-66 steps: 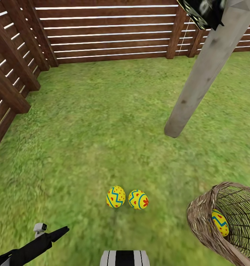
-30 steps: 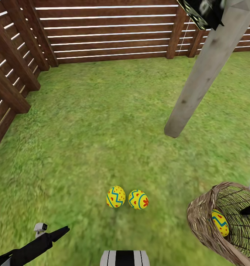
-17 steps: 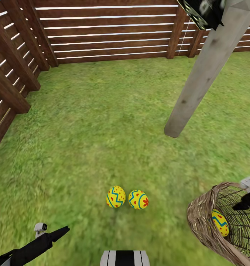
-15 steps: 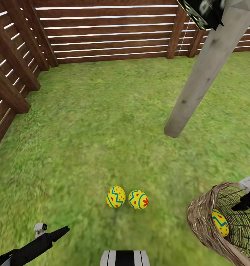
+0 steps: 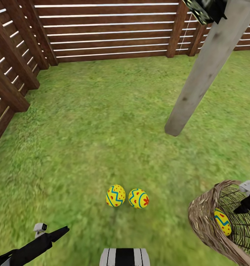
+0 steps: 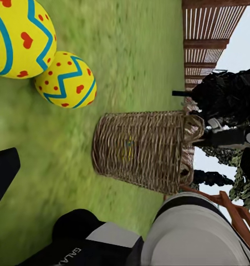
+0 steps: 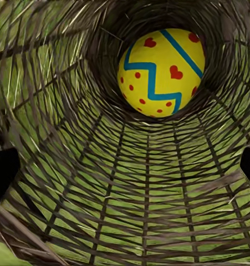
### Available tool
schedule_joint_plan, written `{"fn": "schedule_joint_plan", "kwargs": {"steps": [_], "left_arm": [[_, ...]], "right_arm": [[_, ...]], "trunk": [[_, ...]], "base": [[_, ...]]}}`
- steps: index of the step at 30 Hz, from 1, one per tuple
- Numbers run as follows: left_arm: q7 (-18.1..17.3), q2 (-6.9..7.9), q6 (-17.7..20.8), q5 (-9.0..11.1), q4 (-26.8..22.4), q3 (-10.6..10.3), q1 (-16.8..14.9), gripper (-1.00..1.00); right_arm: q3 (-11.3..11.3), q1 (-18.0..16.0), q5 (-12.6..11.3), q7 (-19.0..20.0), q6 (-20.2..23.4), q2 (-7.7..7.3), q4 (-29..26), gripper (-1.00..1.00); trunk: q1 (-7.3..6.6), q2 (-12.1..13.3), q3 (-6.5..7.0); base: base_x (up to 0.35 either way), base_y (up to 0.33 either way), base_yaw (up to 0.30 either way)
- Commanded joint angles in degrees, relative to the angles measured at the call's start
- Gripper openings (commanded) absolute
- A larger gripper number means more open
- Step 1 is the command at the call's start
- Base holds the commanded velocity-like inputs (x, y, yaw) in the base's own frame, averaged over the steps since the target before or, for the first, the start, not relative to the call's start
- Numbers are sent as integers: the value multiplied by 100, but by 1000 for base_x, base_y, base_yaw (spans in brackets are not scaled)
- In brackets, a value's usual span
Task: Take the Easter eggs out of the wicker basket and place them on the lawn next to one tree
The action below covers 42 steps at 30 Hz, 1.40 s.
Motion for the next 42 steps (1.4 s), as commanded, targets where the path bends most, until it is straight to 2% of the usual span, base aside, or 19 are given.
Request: {"fn": "schedule_joint_plan", "kwargs": {"steps": [1, 6, 11, 14, 17, 29, 34, 37, 39, 42], "left_arm": [[-21, 3, 59, 40, -3, -45, -2, 100], [-21, 3, 57, 40, -3, -45, -2, 100], [-21, 3, 56, 39, -3, -45, -2, 100], [-21, 0, 56, 39, -3, -45, -2, 100], [-21, -3, 56, 39, -3, -45, -2, 100], [-21, 2, 56, 39, -4, -45, -2, 100], [-21, -3, 56, 33, -7, -47, -2, 100], [-21, -5, 56, 31, -10, -47, -2, 100], [-21, -5, 53, 36, -10, -46, -2, 100], [-21, -6, 35, 38, -7, -47, -2, 100]], "right_arm": [[71, -22, -27, -7, -88, 16, 24, 100], [391, -25, -48, -13, -421, 136, 274, 100], [690, -21, -496, -12, -602, 214, 458, 100], [907, -22, -629, -29, -828, 240, 491, 100], [1011, -21, -677, -97, -944, 264, 507, 100], [1060, -26, -736, -240, -1028, 269, 516, 100], [1060, -24, -912, -300, -1024, 279, 510, 100], [1060, -24, -945, -478, -1026, 344, 508, 100], [1060, -24, -964, -733, -1029, 437, 507, 100], [1058, -24, -1004, -1050, -1032, 500, 507, 100]], "trunk": [[22, -44, -23], [132, -244, -112], [241, -445, -202], [307, -565, -256], [373, -685, -310], [637, -1167, -525], [747, -1367, -615], [793, -1449, -673], [798, -1451, -717], [806, -1455, -784]], "base": [[0, 0, 0], [0, 0, 0], [0, 0, 0], [0, 0, 0], [0, 0, 0], [0, 0, 0], [0, 0, 0], [0, 0, 0], [0, 0, 0], [0, 0, 0]]}}
